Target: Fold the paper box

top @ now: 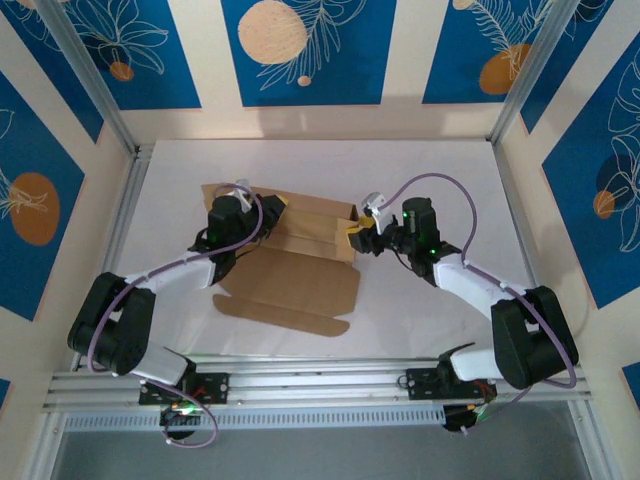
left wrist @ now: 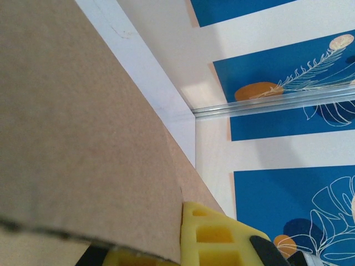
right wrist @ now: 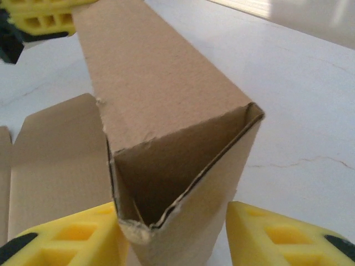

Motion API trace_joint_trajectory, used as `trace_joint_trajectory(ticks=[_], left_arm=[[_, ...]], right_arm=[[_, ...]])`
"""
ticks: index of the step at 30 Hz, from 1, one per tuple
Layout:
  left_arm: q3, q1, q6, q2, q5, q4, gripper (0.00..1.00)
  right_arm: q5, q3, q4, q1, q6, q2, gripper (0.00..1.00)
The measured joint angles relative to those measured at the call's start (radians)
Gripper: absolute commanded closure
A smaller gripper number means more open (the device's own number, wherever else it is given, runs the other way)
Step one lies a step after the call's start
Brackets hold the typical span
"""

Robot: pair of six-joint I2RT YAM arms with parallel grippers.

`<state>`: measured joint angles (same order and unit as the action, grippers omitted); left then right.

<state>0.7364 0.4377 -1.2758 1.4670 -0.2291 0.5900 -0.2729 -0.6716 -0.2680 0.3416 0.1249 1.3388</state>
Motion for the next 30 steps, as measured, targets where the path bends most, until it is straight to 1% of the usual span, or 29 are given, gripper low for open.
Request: trace_joint_trajectory(ticks=[9,13,14,16,18,19,22,26,30], left_arm=[[0.013,-0.002,-0.001,0.0,0.0,-0.023,1.0],[0.015,-0.003,-0.008,0.0,0.001,-0.027,1.0],[0.016,-0.004,-0.008,0.0,0.001,-0.028,1.0],[0.019,-0.006,-0.008,0.0,0.001,-0.032,1.0],[0.02,-0.006,-0.008,0.0,0.001,-0.037,1.0],[0.022,-0.006,-0.008,0.0,0.001,-0.043,1.0],[0.024,-0.006,-0.008,0.0,0.001,-0.053,1.0],[0.024,-0.008,-0.008,0.0,0.001,-0.056,1.0],[0.017,-0.008,-0.007,0.0,0.002,-0.055,1.0]], right_arm=[[-0.089,0.01,-0.003,-0.048,0.022,0.001,0.64],[-0.155,0.02,-0.013,-0.092,0.01,0.001,0.65],[-0.168,0.02,-0.014,-0.098,0.008,0.002,0.64],[-0.199,0.02,-0.019,-0.106,0.0,0.004,0.51],[-0.217,0.019,-0.027,-0.105,-0.002,0.009,0.42],[-0.221,0.019,-0.031,-0.102,0.002,0.01,0.39],[-0.225,0.019,-0.038,-0.08,0.011,0.013,0.37],[-0.22,0.019,-0.037,-0.057,0.021,0.013,0.36],[-0.178,0.019,-0.027,-0.017,0.031,0.013,0.36]])
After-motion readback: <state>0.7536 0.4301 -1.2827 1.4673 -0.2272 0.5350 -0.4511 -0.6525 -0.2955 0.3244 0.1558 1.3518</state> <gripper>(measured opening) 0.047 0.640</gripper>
